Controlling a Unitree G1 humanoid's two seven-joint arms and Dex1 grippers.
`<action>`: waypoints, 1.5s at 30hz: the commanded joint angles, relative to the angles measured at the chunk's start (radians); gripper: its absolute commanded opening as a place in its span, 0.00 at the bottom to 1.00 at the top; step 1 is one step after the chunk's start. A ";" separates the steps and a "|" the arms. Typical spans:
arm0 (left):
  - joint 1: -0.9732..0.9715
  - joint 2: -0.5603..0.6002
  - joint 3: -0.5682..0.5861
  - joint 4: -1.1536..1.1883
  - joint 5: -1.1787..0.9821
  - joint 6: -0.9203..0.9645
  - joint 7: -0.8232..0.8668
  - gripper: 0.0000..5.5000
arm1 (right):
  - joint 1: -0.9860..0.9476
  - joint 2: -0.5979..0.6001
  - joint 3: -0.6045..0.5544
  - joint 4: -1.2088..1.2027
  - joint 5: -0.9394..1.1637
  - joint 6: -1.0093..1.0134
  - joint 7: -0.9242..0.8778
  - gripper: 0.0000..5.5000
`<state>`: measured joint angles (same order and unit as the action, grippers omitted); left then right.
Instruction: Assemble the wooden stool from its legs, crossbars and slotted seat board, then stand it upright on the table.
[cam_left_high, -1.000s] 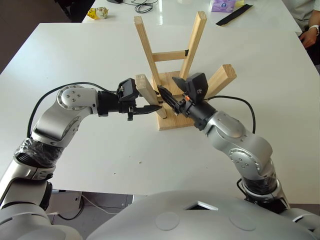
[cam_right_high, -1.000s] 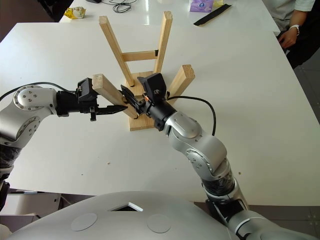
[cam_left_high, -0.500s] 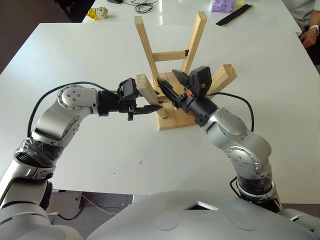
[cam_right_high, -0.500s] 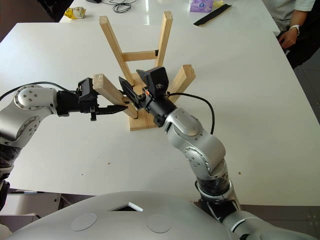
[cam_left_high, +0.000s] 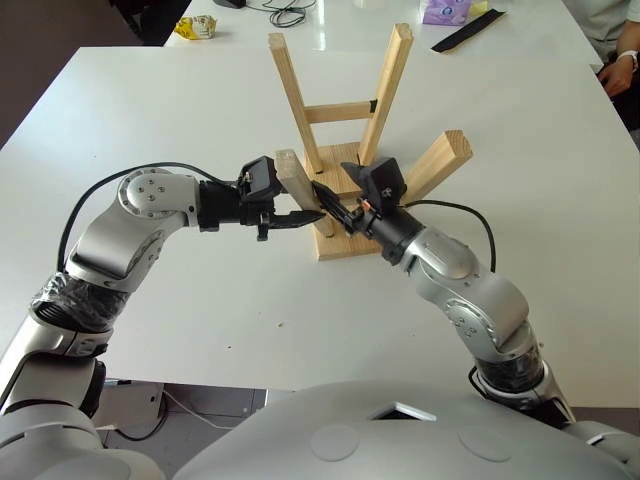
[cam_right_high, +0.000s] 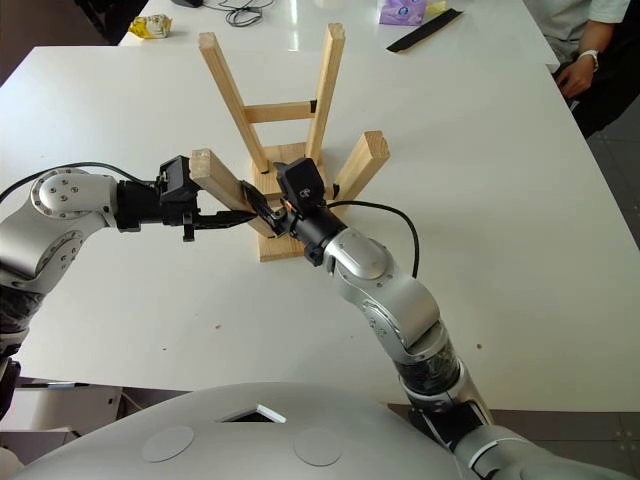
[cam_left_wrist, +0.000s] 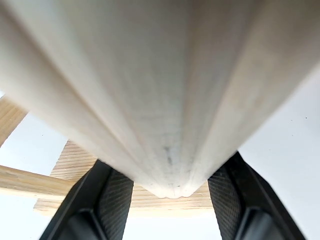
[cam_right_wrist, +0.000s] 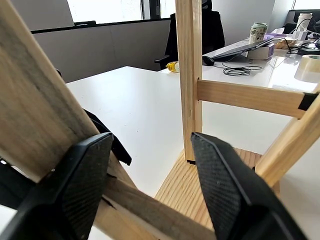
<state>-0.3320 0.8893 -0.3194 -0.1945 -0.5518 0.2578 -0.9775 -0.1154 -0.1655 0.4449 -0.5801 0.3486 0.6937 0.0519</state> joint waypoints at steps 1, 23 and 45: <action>0.065 0.033 -0.096 0.078 0.185 0.124 0.012 0.37 | 0.028 0.027 -0.022 0.042 0.005 0.019 0.016 0.53; 0.075 0.023 -0.093 0.118 0.193 0.115 0.028 0.37 | -0.469 0.049 -0.611 -0.153 0.693 0.069 -0.158 0.53; 0.138 0.054 -0.182 0.175 0.217 0.119 -0.080 0.37 | -0.246 -0.248 -0.621 0.144 0.294 -0.064 0.098 0.53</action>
<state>-0.3415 0.8782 -0.3212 -0.1546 -0.5488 0.2507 -0.9984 -0.3763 -0.4268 -0.1921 -0.4430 0.6621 0.6367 0.1416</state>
